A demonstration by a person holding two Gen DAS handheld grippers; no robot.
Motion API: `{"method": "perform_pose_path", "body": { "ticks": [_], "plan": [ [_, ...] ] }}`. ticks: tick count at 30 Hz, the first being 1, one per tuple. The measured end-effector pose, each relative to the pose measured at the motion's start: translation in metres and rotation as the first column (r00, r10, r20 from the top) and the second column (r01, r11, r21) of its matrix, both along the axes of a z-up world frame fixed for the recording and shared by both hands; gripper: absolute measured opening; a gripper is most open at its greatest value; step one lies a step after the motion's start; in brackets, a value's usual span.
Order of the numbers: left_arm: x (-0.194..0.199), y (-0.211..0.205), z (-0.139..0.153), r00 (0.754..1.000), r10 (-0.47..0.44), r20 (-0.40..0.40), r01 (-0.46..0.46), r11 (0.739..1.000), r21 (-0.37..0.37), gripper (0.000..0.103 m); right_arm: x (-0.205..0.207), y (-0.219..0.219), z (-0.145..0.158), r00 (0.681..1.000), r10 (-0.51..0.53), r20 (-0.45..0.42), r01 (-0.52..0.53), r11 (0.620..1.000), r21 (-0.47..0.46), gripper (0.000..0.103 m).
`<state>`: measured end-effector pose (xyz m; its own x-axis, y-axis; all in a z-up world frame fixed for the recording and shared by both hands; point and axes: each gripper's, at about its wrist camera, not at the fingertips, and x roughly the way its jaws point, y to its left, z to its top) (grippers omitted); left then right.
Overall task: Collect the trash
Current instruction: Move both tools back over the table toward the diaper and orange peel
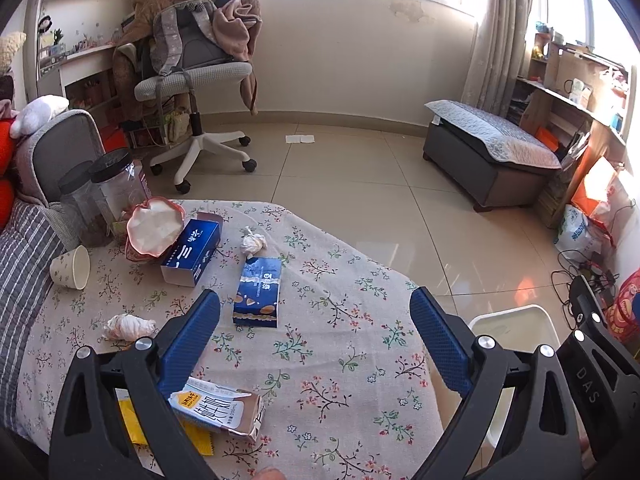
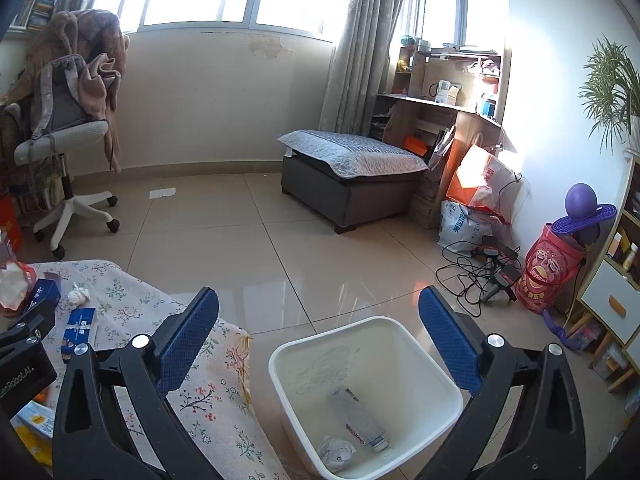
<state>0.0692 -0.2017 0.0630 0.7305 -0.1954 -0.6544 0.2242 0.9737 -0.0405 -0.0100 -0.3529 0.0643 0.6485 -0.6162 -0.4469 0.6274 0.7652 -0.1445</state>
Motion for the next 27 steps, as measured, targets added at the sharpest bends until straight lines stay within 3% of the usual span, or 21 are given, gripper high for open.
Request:
{"method": "perform_pose_path", "body": {
  "ticks": [15,24,27],
  "plan": [
    [0.035,0.103,-0.017,0.98,0.183,-0.08,-0.182,0.983,0.009,0.093,0.051,0.083,-0.002,0.984,0.167,-0.055,-0.167,0.986,0.006,0.096],
    [0.075,0.17,-0.063,0.924,0.297,-0.241,-0.297,0.954,0.039,0.093,0.082,0.139,-0.02,0.954,0.273,-0.126,-0.278,0.96,-0.026,0.096],
    [0.096,0.186,-0.081,0.908,0.286,-0.306,-0.268,0.958,0.1,0.093,0.092,0.151,-0.029,0.938,0.306,-0.162,-0.314,0.949,-0.023,0.096]
  ]
}}
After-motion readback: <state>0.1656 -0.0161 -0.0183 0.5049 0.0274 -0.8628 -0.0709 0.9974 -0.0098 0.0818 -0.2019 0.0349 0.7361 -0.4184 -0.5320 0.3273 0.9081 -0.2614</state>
